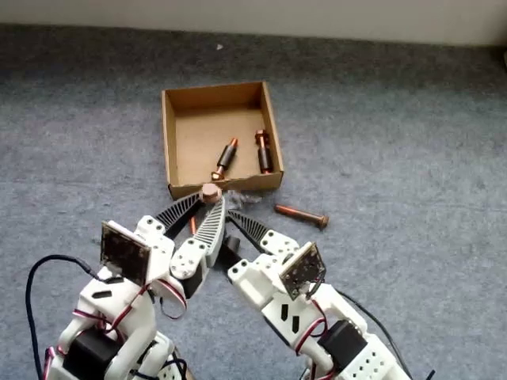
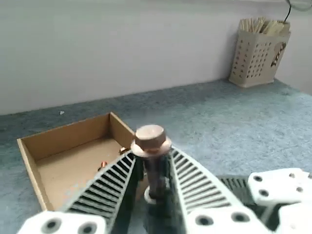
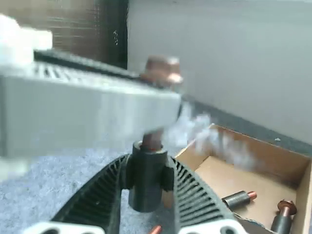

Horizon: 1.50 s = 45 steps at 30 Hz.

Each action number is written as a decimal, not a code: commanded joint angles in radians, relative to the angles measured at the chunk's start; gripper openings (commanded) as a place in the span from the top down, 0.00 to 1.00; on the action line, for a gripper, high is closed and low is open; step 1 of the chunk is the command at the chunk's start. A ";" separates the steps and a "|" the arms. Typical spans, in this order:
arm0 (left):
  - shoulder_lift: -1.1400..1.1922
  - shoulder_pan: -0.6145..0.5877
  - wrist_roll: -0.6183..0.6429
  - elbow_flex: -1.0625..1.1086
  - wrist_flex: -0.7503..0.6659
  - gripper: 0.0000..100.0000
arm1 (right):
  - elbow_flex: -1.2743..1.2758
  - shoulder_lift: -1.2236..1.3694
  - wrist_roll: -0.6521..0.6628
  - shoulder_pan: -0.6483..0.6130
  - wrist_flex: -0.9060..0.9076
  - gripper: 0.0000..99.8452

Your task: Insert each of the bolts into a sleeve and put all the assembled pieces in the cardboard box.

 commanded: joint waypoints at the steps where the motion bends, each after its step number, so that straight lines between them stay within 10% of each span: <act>1: 0.004 -0.012 -0.023 -0.070 0.123 0.78 | 0.071 -0.038 -0.089 0.051 -0.007 1.00; 12: 0.004 -0.044 -0.124 -0.259 0.318 0.78 | 0.071 -0.036 -0.132 0.134 0.099 1.00; 32: 0.004 -0.743 -0.124 0.173 0.308 0.78 | -0.031 -0.007 -0.124 0.278 0.134 1.00; 45: 0.004 -0.759 -0.126 0.325 0.183 0.78 | -0.533 0.831 -0.124 0.283 -0.150 1.00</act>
